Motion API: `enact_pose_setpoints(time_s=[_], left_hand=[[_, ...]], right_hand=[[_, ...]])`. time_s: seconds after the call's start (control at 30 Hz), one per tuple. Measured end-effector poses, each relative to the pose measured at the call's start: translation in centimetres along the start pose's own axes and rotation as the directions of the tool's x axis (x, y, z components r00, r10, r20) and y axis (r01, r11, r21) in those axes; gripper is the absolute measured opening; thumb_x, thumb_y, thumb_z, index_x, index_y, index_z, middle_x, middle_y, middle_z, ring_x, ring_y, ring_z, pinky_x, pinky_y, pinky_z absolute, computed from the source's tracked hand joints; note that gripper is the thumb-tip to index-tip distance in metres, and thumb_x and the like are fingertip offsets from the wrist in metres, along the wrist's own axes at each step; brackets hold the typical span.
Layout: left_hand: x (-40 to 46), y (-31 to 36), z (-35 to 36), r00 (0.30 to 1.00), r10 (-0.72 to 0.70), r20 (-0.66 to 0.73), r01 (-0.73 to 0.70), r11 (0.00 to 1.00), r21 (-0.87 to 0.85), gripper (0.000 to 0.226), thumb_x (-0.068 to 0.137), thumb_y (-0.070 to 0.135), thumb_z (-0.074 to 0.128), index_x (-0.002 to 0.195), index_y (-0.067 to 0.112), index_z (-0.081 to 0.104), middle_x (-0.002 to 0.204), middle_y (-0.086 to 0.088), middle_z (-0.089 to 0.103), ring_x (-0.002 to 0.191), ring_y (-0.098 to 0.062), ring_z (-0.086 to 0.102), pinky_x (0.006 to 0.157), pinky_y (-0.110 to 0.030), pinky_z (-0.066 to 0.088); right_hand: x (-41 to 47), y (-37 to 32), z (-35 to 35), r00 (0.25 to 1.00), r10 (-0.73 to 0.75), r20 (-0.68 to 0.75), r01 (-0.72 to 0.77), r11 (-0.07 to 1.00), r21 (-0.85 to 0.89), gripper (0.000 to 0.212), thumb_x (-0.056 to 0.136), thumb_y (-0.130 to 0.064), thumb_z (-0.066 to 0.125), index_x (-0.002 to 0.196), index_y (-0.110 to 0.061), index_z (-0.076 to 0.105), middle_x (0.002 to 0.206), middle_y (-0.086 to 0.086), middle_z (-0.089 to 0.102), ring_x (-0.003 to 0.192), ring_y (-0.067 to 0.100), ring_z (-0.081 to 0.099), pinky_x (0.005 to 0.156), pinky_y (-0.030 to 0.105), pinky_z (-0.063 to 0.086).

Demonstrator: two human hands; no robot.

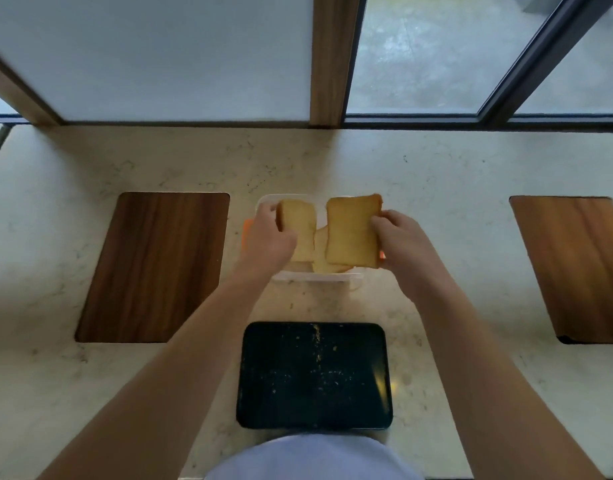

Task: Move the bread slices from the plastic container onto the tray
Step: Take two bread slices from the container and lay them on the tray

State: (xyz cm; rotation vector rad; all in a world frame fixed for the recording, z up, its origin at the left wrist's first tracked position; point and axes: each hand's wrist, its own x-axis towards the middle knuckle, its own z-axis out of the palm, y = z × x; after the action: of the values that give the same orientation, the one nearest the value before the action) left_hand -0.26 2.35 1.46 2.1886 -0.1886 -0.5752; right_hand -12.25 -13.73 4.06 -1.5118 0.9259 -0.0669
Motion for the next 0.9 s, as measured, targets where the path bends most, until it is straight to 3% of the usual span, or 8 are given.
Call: enact_pose_setpoints(time_s=[0.1,0.17,0.3,0.43,0.57,0.7,0.8,0.9], left_hand=[[-4.5,-2.9,-3.0,0.977,-0.104,0.184,0.178,0.874,-0.453,0.046,0.092,0.015,0.064,0.136,0.021,0.054,0.119,-0.002,0.068,0.101,-0.02,0.07,0.074,-0.029,0.059],[-7.9,-6.2,-3.7,0.932,-0.177,0.316,0.342,0.717,-0.608,0.043,0.092,0.012,0.063,0.133,0.022,0.056,0.126,-0.003,0.068,0.108,-0.022,0.07,0.078,-0.033,0.061],[-14.0,-14.0,-3.3,0.835,-0.413,0.362,0.546,0.552,-0.63,0.048,0.097,-0.001,0.052,0.142,0.015,0.048,0.129,-0.008,0.062,0.116,-0.029,0.061,0.079,-0.04,0.056],[-18.4,-18.8,-3.0,0.752,-0.524,0.401,0.62,0.354,-0.7,0.047,0.098,-0.001,0.047,0.144,0.01,0.048,0.135,-0.016,0.059,0.117,-0.035,0.059,0.08,-0.043,0.054],[-19.9,-20.0,-3.1,0.745,-0.527,0.409,0.618,0.316,-0.72,0.042,0.098,0.001,0.046,0.139,0.008,0.052,0.132,-0.017,0.062,0.115,-0.034,0.061,0.076,-0.042,0.054],[-19.7,-20.8,-3.6,0.77,-0.521,0.369,0.598,0.386,-0.702,0.036,0.098,0.003,0.05,0.132,0.015,0.053,0.126,-0.009,0.065,0.113,-0.03,0.063,0.071,-0.037,0.058],[-19.3,-21.6,-4.0,0.789,-0.512,0.341,0.57,0.4,-0.718,0.037,0.098,0.002,0.051,0.133,0.015,0.052,0.125,-0.008,0.064,0.113,-0.03,0.061,0.077,-0.04,0.056],[-18.9,-21.7,-4.4,0.801,-0.501,0.328,0.546,0.387,-0.743,0.035,0.098,0.003,0.052,0.129,0.019,0.053,0.123,-0.006,0.063,0.112,-0.03,0.062,0.074,-0.039,0.057]], right_hand=[[-3.1,2.2,-1.6,0.98,0.114,0.162,-0.163,0.929,0.331,0.019,0.104,-0.027,0.051,0.111,-0.015,0.064,0.118,0.009,0.067,0.104,0.024,0.07,0.075,0.043,0.062],[-4.6,4.8,-1.5,0.926,0.229,0.3,-0.332,0.873,0.357,0.029,0.104,-0.032,0.052,0.121,-0.01,0.061,0.111,0.012,0.074,0.096,0.024,0.075,0.07,0.038,0.062],[-7.4,11.5,0.5,0.79,0.39,0.474,-0.531,0.821,0.208,0.034,0.094,-0.026,0.069,0.126,-0.016,0.063,0.118,0.011,0.075,0.105,0.027,0.074,0.078,0.043,0.062],[-9.6,15.9,3.7,0.774,0.416,0.477,-0.526,0.842,0.12,0.045,0.085,-0.003,0.074,0.127,-0.016,0.063,0.123,0.012,0.07,0.105,0.028,0.072,0.075,0.038,0.062],[-10.7,18.1,5.8,0.809,0.433,0.396,-0.458,0.888,-0.036,0.039,0.085,-0.005,0.075,0.121,-0.013,0.063,0.117,0.01,0.072,0.101,0.025,0.074,0.084,0.041,0.063],[-10.7,18.7,6.8,0.865,0.399,0.305,-0.341,0.912,-0.227,0.026,0.087,-0.019,0.075,0.112,-0.019,0.067,0.112,0.005,0.071,0.1,0.022,0.07,0.081,0.038,0.061],[-9.7,18.9,7.2,0.879,0.408,0.247,-0.369,0.91,-0.188,0.018,0.084,-0.025,0.078,0.1,-0.026,0.071,0.108,0.005,0.072,0.1,0.025,0.069,0.091,0.05,0.059],[-8.2,18.8,7.9,0.843,0.477,0.247,-0.477,0.876,-0.064,0.027,0.081,-0.025,0.082,0.104,-0.024,0.068,0.115,0.007,0.072,0.105,0.028,0.069,0.097,0.052,0.056]])
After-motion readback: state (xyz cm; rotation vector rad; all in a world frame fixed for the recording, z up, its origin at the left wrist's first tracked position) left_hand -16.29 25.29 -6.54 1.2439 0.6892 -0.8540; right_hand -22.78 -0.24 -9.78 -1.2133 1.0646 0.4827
